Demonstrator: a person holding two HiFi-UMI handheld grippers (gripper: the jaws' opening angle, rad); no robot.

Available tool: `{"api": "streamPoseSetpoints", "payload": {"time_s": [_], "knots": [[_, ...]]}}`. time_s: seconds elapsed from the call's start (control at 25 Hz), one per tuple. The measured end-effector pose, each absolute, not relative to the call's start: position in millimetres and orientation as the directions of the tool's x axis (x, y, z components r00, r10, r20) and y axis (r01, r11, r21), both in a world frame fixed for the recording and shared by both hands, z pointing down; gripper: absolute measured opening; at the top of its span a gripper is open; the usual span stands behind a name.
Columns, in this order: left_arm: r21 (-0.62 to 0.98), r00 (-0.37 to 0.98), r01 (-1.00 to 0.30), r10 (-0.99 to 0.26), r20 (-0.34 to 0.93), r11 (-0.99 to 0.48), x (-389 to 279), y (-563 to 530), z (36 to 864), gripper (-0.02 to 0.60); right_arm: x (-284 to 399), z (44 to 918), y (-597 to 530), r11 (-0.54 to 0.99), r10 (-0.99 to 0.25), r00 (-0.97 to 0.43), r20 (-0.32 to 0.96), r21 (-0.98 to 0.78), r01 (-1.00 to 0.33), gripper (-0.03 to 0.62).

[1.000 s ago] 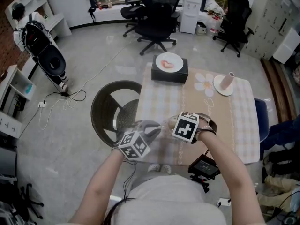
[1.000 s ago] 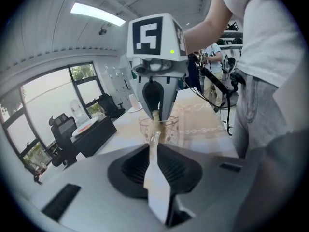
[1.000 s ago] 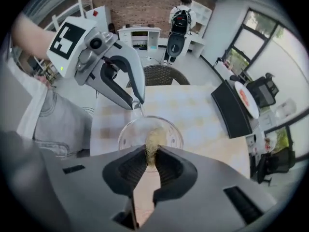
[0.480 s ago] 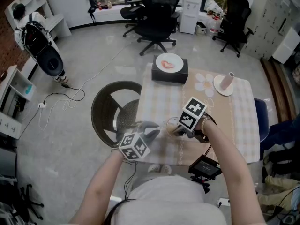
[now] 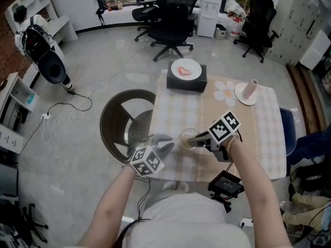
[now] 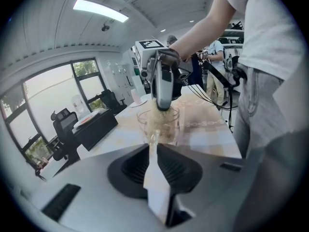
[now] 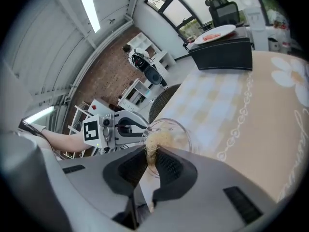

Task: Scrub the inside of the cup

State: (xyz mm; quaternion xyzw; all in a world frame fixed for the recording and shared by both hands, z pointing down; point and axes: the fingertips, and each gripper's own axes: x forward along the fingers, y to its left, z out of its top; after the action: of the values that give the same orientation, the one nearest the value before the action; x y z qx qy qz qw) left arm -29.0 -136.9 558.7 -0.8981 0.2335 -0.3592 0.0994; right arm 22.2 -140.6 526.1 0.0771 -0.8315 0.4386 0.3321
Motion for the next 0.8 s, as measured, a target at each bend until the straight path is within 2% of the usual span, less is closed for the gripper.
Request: {"api": "streamPoseSetpoints", "payload": {"time_s": [0.36,0.6,0.8], "knots": [[-0.298,0.618,-0.391,-0.488,0.616,-0.871,-36.5,-135.1,567.2,0.055,30.8,502.9,-142.9,0.672,0.037,-0.787,0.616,-0.598,-0.436,0.052],[-0.244,0.619,-0.420,-0.473,0.627,-0.874,-40.1,-136.5,575.8,0.055,39.3,490.3,-149.8,0.740,-0.075,-0.771,0.633,-0.483,-0.468,0.052],[-0.205,0.631,-0.435,-0.459,0.626,-0.877,-41.2,-136.2,576.5,0.055,34.1,475.1,-149.5,0.810,-0.149,-0.800,0.581,-0.392,-0.436,0.052]]}}
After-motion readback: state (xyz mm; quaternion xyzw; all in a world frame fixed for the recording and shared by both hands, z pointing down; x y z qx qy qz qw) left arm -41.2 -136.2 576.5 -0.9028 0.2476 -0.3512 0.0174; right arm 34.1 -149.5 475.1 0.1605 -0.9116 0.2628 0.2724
